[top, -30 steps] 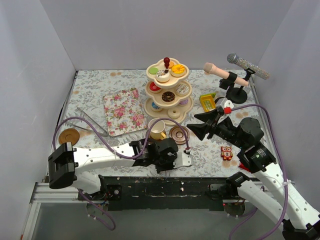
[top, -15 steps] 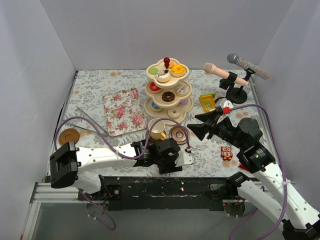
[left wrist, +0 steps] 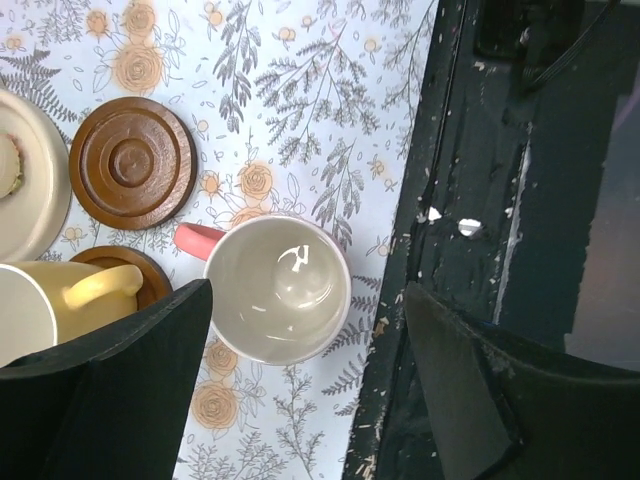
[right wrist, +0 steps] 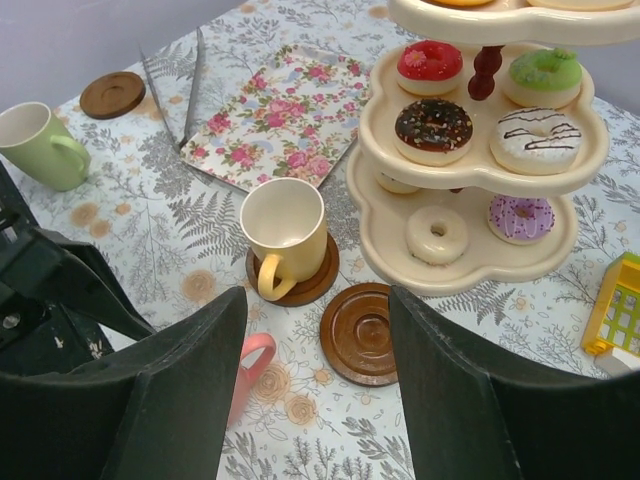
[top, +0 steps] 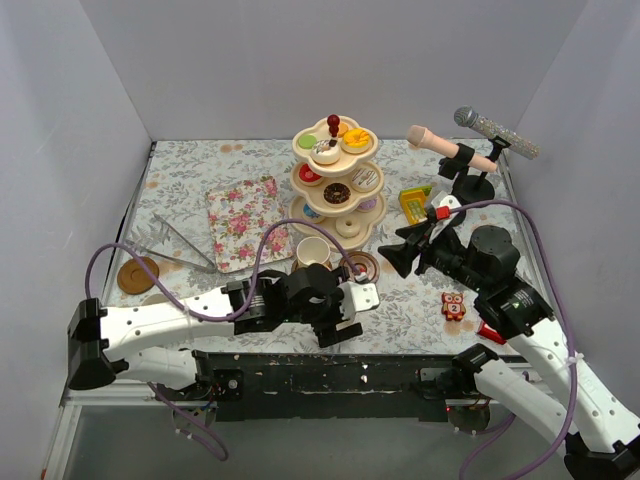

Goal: Serve the afternoon tea
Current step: Place the cup at the center of the board, then pick up the cup at the center of the board.

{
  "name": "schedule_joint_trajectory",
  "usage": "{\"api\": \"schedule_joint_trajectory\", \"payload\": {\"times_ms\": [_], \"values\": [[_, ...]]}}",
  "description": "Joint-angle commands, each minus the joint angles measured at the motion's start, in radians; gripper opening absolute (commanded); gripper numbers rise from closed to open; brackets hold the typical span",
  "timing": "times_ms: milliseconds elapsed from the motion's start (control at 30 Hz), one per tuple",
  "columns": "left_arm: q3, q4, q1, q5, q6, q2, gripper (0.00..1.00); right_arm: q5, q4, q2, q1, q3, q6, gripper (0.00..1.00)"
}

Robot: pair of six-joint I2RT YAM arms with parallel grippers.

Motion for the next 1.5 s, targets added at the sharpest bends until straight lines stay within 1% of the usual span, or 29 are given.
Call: {"api": "schedule_joint_trajectory", "payload": {"times_ms": [0, 33, 67, 100, 133, 167, 200, 267, 367, 433, 500, 567, 600, 667, 700, 767, 900, 1000, 1200, 1333, 1467], "values": [[0.048, 0.000, 0.030, -0.005, -0.083, -0.069, 0.79, 0.019, -0.041, 0.020, -0.003, 0.063, -0.055, 0.67], [0.051, 0.004, 0.060, 0.040, -0.096, -0.083, 0.80, 0.013, -0.045, 0.023, -0.003, 0.063, -0.066, 0.67], [0.056, 0.011, 0.114, 0.074, -0.112, -0.097, 0.80, 0.001, -0.045, 0.027, -0.003, 0.060, -0.066, 0.67], [0.058, 0.018, 0.181, 0.143, -0.129, -0.114, 0.81, -0.019, -0.045, 0.034, -0.003, 0.054, -0.107, 0.67], [0.061, 0.033, 0.273, 0.201, -0.157, -0.126, 0.80, -0.054, -0.046, 0.043, -0.003, 0.047, -0.129, 0.67], [0.059, 0.058, 0.357, 0.246, -0.189, -0.143, 0.81, -0.077, -0.051, 0.058, -0.003, 0.040, -0.149, 0.66], [0.052, 0.088, 0.417, 0.268, -0.212, -0.160, 0.81, -0.105, -0.058, 0.075, -0.003, 0.034, -0.175, 0.66], [0.029, 0.165, 0.517, 0.253, -0.270, -0.187, 0.82, -0.143, -0.081, 0.119, 0.000, 0.027, -0.212, 0.61], [0.016, 0.219, 0.623, 0.216, -0.330, -0.177, 0.84, -0.156, -0.101, 0.187, 0.041, 0.024, -0.256, 0.58], [0.015, 0.251, 0.717, 0.185, -0.378, -0.155, 0.84, -0.122, -0.092, 0.218, 0.115, 0.025, -0.278, 0.57], [0.006, 0.294, 0.807, 0.159, -0.431, -0.141, 0.84, -0.050, -0.075, 0.251, 0.227, 0.028, -0.325, 0.57], [-0.014, 0.348, 0.885, 0.109, -0.453, -0.138, 0.84, 0.020, -0.063, 0.290, 0.337, 0.030, -0.377, 0.57], [-0.028, 0.377, 0.913, 0.092, -0.453, -0.137, 0.84, 0.034, -0.060, 0.314, 0.370, 0.031, -0.397, 0.56], [-0.065, 0.431, 0.938, 0.011, -0.432, -0.134, 0.84, 0.033, -0.051, 0.368, 0.411, 0.037, -0.427, 0.55], [-0.088, 0.452, 0.947, -0.052, -0.421, -0.132, 0.84, 0.025, -0.049, 0.392, 0.416, 0.042, -0.434, 0.55], [-0.122, 0.491, 0.972, -0.077, -0.413, -0.137, 0.84, 0.015, -0.061, 0.438, 0.422, 0.063, -0.454, 0.54], [-0.166, 0.532, 0.995, -0.086, -0.390, -0.154, 0.85, 0.002, -0.112, 0.507, 0.427, 0.115, -0.519, 0.54], [-0.166, 0.521, 0.995, -0.120, -0.381, -0.157, 0.85, -0.013, -0.158, 0.561, 0.427, 0.154, -0.549, 0.55], [-0.169, 0.517, 0.995, -0.119, -0.375, -0.161, 0.85, -0.047, -0.225, 0.639, 0.431, 0.204, -0.588, 0.55], [-0.172, 0.515, 0.995, -0.120, -0.372, -0.170, 0.85, -0.057, -0.262, 0.687, 0.440, 0.238, -0.603, 0.53], [-0.174, 0.512, 0.993, -0.123, -0.372, -0.175, 0.86, -0.061, -0.265, 0.724, 0.447, 0.246, -0.605, 0.52]]}}
